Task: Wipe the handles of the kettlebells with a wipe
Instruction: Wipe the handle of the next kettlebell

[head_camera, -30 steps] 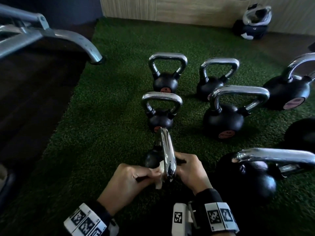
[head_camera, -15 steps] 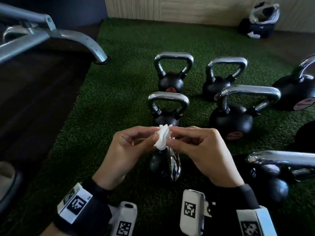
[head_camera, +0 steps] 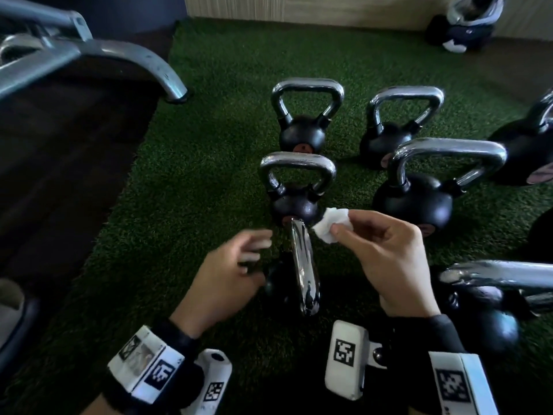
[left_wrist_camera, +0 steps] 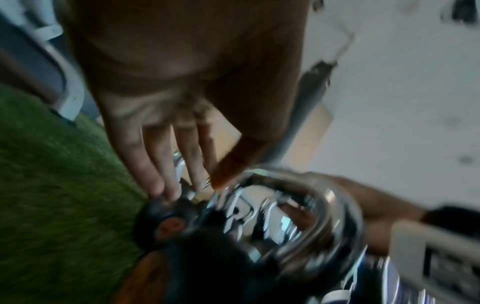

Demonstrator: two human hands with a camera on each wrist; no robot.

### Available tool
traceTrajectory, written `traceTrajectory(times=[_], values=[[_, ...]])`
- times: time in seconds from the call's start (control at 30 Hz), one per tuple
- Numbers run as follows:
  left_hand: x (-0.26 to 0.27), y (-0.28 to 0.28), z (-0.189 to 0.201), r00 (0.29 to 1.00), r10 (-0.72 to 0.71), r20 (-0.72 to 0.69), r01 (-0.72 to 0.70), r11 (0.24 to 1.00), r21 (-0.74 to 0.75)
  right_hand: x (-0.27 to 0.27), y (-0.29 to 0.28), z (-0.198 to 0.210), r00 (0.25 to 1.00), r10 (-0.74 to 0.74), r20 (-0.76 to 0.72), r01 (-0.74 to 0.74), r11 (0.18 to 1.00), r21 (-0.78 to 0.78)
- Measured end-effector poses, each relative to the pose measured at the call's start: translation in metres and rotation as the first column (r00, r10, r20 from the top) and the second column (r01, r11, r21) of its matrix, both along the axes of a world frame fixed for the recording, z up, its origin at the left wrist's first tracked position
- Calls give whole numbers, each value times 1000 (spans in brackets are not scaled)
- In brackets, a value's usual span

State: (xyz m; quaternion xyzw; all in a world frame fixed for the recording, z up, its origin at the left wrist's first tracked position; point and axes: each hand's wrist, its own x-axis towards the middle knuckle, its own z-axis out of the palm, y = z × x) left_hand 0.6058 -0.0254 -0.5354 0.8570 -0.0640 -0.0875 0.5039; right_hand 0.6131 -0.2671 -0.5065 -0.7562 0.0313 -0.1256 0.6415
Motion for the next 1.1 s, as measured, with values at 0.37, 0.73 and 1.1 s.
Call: traceTrajectory(times=[0.37, 0.73, 1.1], values=[[-12, -44, -85, 964, -82, 252, 21, 972, 234, 22, 17, -60, 969, -14, -246, -46, 970, -239], [14, -15, -74, 948, -246, 201, 238, 969, 59, 36, 37, -56, 981, -21, -194, -17, 981, -193], [22, -13, -71, 940, -294, 171, 290, 956, 52, 45, 42, -54, 1000, -22, 16, 25, 978, -207]])
